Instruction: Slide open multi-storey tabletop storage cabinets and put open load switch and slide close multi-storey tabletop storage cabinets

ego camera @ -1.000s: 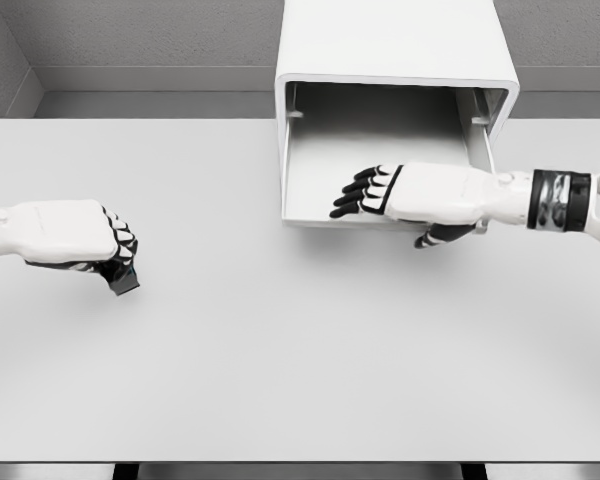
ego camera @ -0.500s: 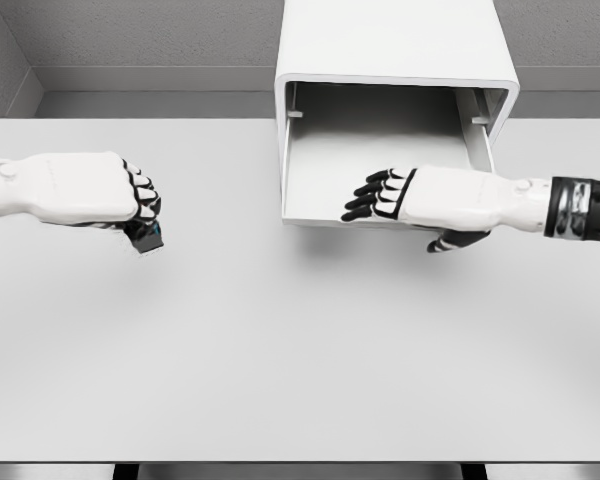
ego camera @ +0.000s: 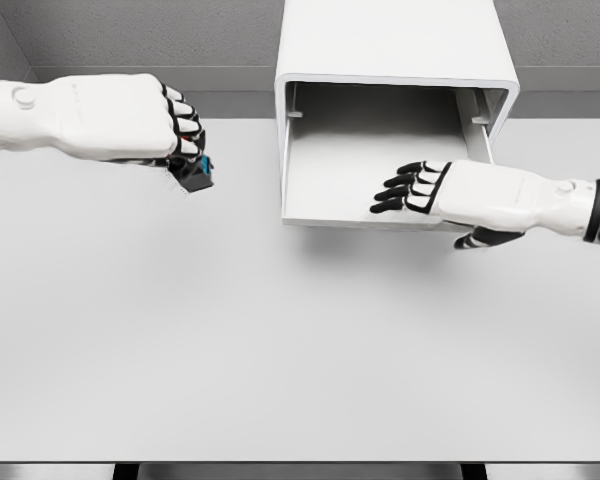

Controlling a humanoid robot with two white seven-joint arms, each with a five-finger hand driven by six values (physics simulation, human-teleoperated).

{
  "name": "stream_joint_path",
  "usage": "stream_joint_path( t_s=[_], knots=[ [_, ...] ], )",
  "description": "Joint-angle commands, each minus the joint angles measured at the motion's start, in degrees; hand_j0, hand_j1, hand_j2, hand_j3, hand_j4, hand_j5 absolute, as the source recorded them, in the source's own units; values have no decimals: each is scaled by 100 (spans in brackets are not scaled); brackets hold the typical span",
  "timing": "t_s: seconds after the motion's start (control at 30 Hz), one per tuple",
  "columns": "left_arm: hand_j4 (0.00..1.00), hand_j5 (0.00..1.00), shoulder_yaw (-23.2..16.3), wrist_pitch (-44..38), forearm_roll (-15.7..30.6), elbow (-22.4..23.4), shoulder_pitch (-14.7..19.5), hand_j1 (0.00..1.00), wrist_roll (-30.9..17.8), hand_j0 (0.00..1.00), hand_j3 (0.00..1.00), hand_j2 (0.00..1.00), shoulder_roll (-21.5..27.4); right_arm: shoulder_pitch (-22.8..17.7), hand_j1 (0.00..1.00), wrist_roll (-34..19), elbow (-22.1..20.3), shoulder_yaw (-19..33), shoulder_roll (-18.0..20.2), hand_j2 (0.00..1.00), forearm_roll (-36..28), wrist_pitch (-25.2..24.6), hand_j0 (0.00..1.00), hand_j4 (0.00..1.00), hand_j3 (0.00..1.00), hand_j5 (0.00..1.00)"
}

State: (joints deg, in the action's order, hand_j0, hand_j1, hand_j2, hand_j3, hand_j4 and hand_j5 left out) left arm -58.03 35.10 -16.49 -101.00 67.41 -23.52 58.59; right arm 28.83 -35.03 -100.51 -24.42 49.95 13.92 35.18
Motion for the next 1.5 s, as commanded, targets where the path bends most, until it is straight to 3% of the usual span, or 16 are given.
stream_joint_path(
  t_s=[0.0,0.17,0.37,0.4,0.5,0.57,0.63,0.73,0.93,1.03,1.13,1.17,1.23,1.33,1.37,1.47],
  knots=[
    [39,39,46,-10,102,1,0,39,5,39,39,39,-119,0,100,3,-12,113,59,100,-39,-18,100,100,100,100],
    [39,39,213,-10,269,1,299,39,5,39,39,39,-445,-378,100,3,-12,763,217,100,-56,-18,100,100,100,100],
    [39,39,406,-10,331,19,466,39,-30,39,39,39,-1191,-694,100,3,-21,1351,507,100,-750,-18,100,100,100,100],
    [39,39,415,-10,322,28,431,39,-275,39,39,39,-1402,-826,100,3,-21,1597,682,100,-970,-18,100,100,100,100],
    [40,40,397,-10,304,63,387,40,-1093,40,40,40,-2202,-1810,100,3,-21,3161,1034,100,-1559,-18,100,100,100,100],
    [40,40,389,-10,287,220,387,40,-1148,40,40,40,-2492,-2276,100,3,-21,3953,1034,100,-1603,-18,100,100,100,100],
    [40,40,371,-10,261,748,387,40,-1148,40,40,40,-2993,-2549,100,3,-21,4454,1034,100,-1779,-18,100,100,100,100],
    [41,41,362,-10,-91,1082,308,41,-1148,41,41,41,-3450,-3497,100,3,-3,5228,1008,100,-1814,-18,100,100,100,100],
    [46,46,415,-10,-135,1293,317,46,-1148,46,46,46,-3521,-4535,98,3,14,5122,990,98,-1805,-18,98,98,98,98],
    [49,49,424,-10,-144,1302,317,49,-1148,49,49,49,-3521,-5062,58,3,23,5096,990,58,-1717,-18,58,58,58,58],
    [53,53,415,-10,-144,1697,317,53,-1148,53,53,53,-3661,-5502,53,3,-21,5070,990,53,-1630,-18,53,53,53,53],
    [56,56,415,-10,-144,1785,308,56,-1148,56,56,56,-3679,-5520,46,3,-30,4938,1017,46,-1603,-18,46,46,46,46],
    [68,68,406,-10,-144,1785,308,68,-1148,68,68,68,-3688,-5291,47,3,-30,4253,1052,47,-1454,-18,47,47,47,47],
    [78,78,433,-10,-144,1803,308,78,-1148,78,78,78,-3679,-5151,47,3,-30,3796,1166,47,-1322,-18,47,47,47,47],
    [88,88,441,-10,-144,1829,308,88,-1148,88,88,88,-3679,-4940,47,3,-30,3471,1166,47,-1226,-18,47,47,47,47],
    [100,100,512,-10,-135,1926,308,100,-1148,100,100,100,-3688,-4421,48,3,-30,2908,1140,48,-1093,-18,48,48,48,48]
  ],
)
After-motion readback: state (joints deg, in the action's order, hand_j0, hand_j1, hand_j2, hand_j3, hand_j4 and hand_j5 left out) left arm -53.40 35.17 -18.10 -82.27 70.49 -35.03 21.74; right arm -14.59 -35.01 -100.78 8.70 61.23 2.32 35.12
